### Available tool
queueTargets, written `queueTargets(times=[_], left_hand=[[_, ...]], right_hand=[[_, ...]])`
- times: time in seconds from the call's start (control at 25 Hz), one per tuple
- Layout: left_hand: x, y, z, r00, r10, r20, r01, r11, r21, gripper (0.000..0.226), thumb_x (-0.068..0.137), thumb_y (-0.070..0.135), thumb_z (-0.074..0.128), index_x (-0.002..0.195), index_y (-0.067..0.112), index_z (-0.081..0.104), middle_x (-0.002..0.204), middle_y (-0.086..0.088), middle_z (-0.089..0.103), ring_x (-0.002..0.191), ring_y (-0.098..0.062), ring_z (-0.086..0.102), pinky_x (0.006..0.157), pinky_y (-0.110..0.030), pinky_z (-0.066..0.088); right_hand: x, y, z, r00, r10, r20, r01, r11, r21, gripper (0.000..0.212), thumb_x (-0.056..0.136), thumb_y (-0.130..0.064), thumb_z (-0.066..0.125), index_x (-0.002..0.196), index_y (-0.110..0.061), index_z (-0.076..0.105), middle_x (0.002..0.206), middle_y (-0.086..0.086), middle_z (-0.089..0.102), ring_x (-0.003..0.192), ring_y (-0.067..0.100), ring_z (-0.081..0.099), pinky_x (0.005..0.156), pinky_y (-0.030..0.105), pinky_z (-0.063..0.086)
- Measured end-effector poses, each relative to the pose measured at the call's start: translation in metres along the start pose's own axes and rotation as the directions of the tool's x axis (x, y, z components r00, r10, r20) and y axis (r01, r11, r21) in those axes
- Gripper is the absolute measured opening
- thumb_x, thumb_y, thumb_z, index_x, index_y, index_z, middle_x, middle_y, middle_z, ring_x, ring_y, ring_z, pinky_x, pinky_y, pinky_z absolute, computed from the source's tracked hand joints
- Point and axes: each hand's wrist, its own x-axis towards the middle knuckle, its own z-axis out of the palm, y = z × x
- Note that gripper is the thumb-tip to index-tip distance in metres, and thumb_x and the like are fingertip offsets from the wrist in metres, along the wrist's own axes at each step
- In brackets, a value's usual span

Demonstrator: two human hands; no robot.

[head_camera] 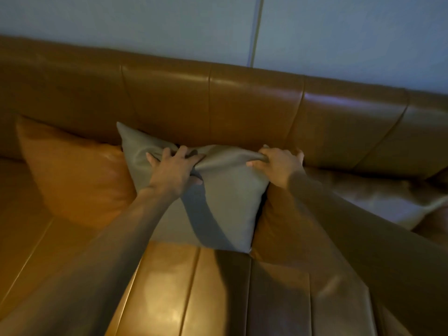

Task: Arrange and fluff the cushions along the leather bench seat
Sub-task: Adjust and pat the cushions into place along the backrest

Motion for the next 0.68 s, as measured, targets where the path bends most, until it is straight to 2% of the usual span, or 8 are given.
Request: queueTargets(times=[0.16, 0.28, 0.44, 0.56, 0.68], left_hand=[[-0.005, 0.001, -0.011, 0.997, 0.058, 0.044, -0.058, 0.998, -0.003, 0.048, 0.094, 0.044, 0.054, 0.140, 0.035, 0.044, 0.126, -0.003, 0.038, 0.120, -0.037, 0.033, 0.101, -0.069, 0.029], [0.000, -0.003, -0.009, 0.996, 0.058, 0.075, -0.057, 0.998, -0.021, 0.047, 0.093, 0.046, 0.056, 0.137, 0.033, 0.047, 0.122, -0.003, 0.039, 0.121, -0.037, 0.033, 0.101, -0.069, 0.031], [0.010, 0.002, -0.004, 0.996, 0.000, 0.086, 0.005, 0.999, -0.049, 0.065, 0.088, 0.050, 0.061, 0.145, 0.042, 0.031, 0.137, -0.004, 0.036, 0.131, -0.038, 0.028, 0.104, -0.069, 0.026], [0.005, 0.004, 0.013, 0.999, -0.034, 0.001, 0.034, 0.996, -0.078, 0.075, 0.088, 0.050, 0.061, 0.150, 0.041, 0.019, 0.150, -0.003, 0.028, 0.140, -0.036, 0.019, 0.108, -0.071, 0.018], [0.004, 0.003, 0.020, 0.999, -0.047, -0.010, 0.045, 0.990, -0.133, 0.084, 0.088, 0.048, 0.062, 0.152, 0.039, 0.008, 0.160, 0.001, 0.015, 0.150, -0.030, 0.001, 0.111, -0.071, 0.010]], right_hand=[[-0.001, 0.002, -0.006, 1.000, 0.004, -0.005, -0.004, 0.994, -0.105, 0.061, 0.097, -0.059, 0.037, 0.145, -0.022, 0.045, 0.159, -0.003, 0.036, 0.144, 0.023, 0.033, 0.118, 0.058, -0.003], [-0.003, 0.002, 0.000, 1.000, 0.010, -0.005, -0.010, 0.998, -0.058, 0.058, 0.096, -0.059, 0.040, 0.144, -0.026, 0.046, 0.159, -0.004, 0.036, 0.143, 0.025, 0.033, 0.117, 0.060, 0.005], [-0.012, 0.003, 0.019, 0.994, 0.069, -0.086, -0.066, 0.997, 0.036, 0.056, 0.093, -0.062, 0.041, 0.140, -0.032, 0.044, 0.143, 0.006, 0.050, 0.131, 0.032, 0.042, 0.110, 0.061, 0.022], [-0.019, 0.000, 0.027, 0.989, 0.096, -0.114, -0.092, 0.995, 0.043, 0.061, 0.093, -0.063, 0.040, 0.146, -0.034, 0.033, 0.146, 0.009, 0.044, 0.134, 0.034, 0.037, 0.110, 0.058, 0.024], [-0.022, 0.000, 0.028, 0.987, 0.111, -0.120, -0.099, 0.991, 0.095, 0.072, 0.093, -0.060, 0.045, 0.153, -0.034, 0.016, 0.153, 0.013, 0.034, 0.139, 0.036, 0.032, 0.114, 0.056, 0.023]])
